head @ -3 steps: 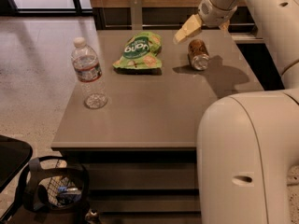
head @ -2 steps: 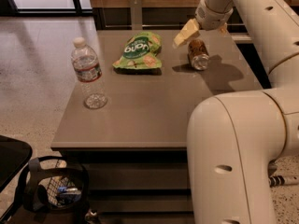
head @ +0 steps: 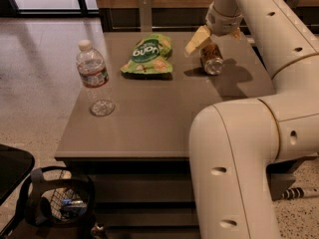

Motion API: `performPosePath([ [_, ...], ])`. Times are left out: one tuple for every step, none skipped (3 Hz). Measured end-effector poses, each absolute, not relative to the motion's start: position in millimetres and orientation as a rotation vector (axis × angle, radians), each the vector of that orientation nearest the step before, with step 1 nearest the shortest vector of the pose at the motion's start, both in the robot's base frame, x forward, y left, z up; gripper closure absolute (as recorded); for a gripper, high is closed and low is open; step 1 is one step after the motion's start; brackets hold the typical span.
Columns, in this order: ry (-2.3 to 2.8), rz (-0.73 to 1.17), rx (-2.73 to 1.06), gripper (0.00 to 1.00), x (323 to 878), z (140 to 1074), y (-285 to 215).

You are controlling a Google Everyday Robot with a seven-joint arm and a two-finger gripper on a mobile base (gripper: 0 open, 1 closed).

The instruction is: Place orange can upright

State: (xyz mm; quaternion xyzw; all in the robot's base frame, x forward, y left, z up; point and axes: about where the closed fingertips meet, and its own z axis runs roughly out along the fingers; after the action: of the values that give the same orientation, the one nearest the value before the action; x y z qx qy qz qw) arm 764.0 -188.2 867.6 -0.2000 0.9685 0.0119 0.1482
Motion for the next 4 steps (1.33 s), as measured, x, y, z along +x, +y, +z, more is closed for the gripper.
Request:
performPosePath([
  [2.801, 0.01, -0.59, 0.0, 765.0, 863.8, -188.3],
  [2.822, -0.002, -0.599, 0.0, 764.7, 858.0, -188.3],
  [2.843, 0.007, -0.592, 0.0, 763.5, 851.5, -186.8],
  [2.856, 0.01, -0.581, 0.0, 763.7, 847.6, -185.0],
])
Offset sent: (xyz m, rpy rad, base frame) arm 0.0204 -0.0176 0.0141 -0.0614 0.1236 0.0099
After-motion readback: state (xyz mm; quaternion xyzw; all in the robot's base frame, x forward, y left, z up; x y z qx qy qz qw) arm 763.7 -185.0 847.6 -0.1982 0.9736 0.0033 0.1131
